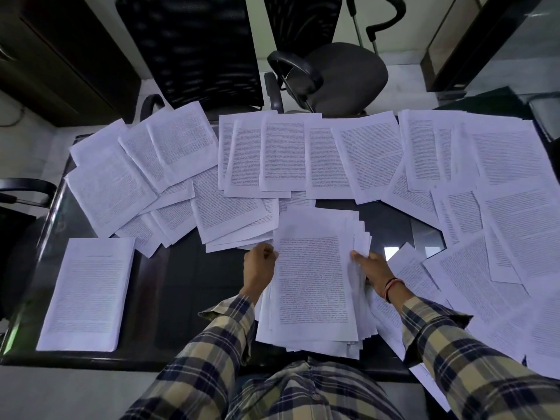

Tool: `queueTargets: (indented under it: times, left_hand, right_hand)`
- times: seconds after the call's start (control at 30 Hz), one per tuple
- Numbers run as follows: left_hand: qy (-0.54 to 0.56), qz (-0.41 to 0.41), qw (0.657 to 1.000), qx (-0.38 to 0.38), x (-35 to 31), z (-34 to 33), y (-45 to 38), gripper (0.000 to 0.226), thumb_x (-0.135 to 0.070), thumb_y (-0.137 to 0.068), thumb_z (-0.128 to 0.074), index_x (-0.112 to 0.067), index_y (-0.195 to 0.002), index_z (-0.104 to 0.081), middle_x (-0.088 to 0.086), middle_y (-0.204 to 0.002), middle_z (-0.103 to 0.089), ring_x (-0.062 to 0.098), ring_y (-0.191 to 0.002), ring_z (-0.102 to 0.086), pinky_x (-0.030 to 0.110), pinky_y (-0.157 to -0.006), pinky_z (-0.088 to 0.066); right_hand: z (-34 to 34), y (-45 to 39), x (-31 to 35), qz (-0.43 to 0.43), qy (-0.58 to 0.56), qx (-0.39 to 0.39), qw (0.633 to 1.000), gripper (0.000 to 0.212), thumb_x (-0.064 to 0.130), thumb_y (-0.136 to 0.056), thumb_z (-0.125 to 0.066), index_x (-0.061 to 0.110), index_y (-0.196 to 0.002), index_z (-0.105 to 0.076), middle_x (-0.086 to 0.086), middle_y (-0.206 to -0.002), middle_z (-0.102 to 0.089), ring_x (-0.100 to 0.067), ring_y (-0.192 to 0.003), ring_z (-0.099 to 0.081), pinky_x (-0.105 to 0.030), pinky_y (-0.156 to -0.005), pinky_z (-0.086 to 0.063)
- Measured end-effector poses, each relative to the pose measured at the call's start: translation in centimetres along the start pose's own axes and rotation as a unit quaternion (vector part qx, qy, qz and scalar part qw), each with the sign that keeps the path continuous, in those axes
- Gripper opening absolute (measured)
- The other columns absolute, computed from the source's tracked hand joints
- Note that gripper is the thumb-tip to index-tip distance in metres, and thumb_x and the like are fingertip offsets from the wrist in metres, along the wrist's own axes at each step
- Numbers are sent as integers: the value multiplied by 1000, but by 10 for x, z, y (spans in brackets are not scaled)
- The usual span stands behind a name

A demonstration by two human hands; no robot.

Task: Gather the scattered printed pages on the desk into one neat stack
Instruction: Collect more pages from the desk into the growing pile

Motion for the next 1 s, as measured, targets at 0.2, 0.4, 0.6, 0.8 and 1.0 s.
queueTargets:
  times: [0.2,0.4,0.6,0.8,1.0]
  left_hand:
    - [209,113,971,4,3,-6,-4,12,1,-97,-56,-2,-99,-68,17,-91,-73,24,-72,-67,30,-58,-59]
    - [428,247,859,-135,21,-6,11,29,10,-93,-57,-11,-76,-47,6,-73,-47,16,-56,-47,27,-50,-46]
    - [441,348,813,-151,41,-31,46,36,11,-84,-70,-4,-113,-55,20,-93,-63,23,-63,-64,31,-57,-60]
    - [442,365,790,-219,48,-12,41,32,3,-83,-69,-3,-113,-61,14,-102,-68,26,-71,-65,32,-60,-58]
    - [532,317,750,-233,27,4,25,24,11,-88,-55,-11,-95,-51,13,-93,-61,22,-73,-60,27,-63,-57]
  right_hand:
    - [1,-1,-3,-4,-5,5,1000,29,29,-97,-67,14,-122,-72,-4,-118,-74,-27,-111,-68,-47,-104,-53]
    - [3,-4,-8,4,-8,11,1000,32,26,-96,-69,9,-123,-71,-8,-119,-74,-31,-113,-69,-50,-102,-54]
    - [3,3,3,-43,-47,-17,998,41,48,-97,-61,11,-111,-72,-12,-112,-74,-31,-101,-69,-48,-97,-56]
    - [2,14,6,-77,-144,-40,986,40,55,-96,-59,20,-78,-63,7,-58,-57,-14,-61,-54,-28,-56,-43]
    - [2,17,10,-69,-108,-39,991,43,55,-95,-61,14,-82,-62,-3,-69,-55,-19,-62,-51,-28,-54,-41]
Point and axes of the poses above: each hand's wrist, its own y-axis away from the middle knuckle, its own z-axis out of the back of the hand, x = y × z, the point moved 2 cm from there along -y, towards the middle knuckle
